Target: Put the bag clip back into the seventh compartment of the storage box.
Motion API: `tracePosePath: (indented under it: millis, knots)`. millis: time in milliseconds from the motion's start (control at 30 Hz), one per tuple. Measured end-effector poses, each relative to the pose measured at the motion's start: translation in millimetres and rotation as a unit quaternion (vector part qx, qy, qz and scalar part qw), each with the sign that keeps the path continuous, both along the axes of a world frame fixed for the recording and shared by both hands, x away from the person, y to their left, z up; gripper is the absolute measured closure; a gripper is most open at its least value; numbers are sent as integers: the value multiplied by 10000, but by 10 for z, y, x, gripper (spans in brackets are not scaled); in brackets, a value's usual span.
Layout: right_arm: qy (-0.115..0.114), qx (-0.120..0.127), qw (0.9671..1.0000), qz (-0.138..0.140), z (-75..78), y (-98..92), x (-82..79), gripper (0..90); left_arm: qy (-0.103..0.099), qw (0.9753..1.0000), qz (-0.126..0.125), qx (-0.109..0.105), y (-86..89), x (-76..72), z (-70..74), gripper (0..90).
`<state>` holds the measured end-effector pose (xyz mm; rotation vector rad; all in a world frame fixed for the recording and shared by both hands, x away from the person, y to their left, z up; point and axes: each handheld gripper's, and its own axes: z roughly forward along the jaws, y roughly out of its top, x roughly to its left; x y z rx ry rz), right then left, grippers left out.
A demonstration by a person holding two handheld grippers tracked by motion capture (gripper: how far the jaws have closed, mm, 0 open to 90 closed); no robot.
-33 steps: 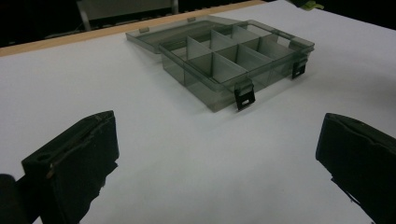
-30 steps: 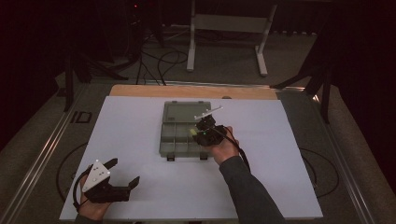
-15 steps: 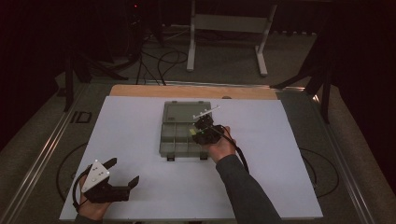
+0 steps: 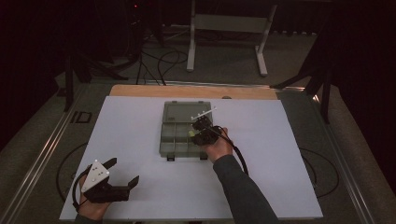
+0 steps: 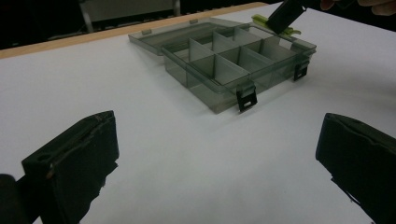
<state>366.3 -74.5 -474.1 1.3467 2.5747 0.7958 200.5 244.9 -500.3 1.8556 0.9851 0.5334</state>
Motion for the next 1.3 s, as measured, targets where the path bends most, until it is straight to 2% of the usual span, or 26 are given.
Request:
tracePosePath:
  millis: [500,633,700,800,1167,1300]
  knots:
    - [109,-121,9999,-45,-93,41,23,768,3,10000,-9,5,1,1,0,1]
    - [160,56,9998,-66,-99,31,34,424,3,10000,-13,6,0,1,1,1]
    - [86,36,9999,-122,-95,26,29,270,2,10000,-11,9,0,1,1,1]
    - [19,72,9997,-242,-80,4,27,145,0,10000,-11,8,1,0,2,1]
    - [-161,70,9998,-28,-11,-94,-95,121,17,10000,-22,28,-8,2,-4,1]
    - [-341,110,9993,55,67,-198,-214,122,18,10000,-15,25,-7,4,-8,1]
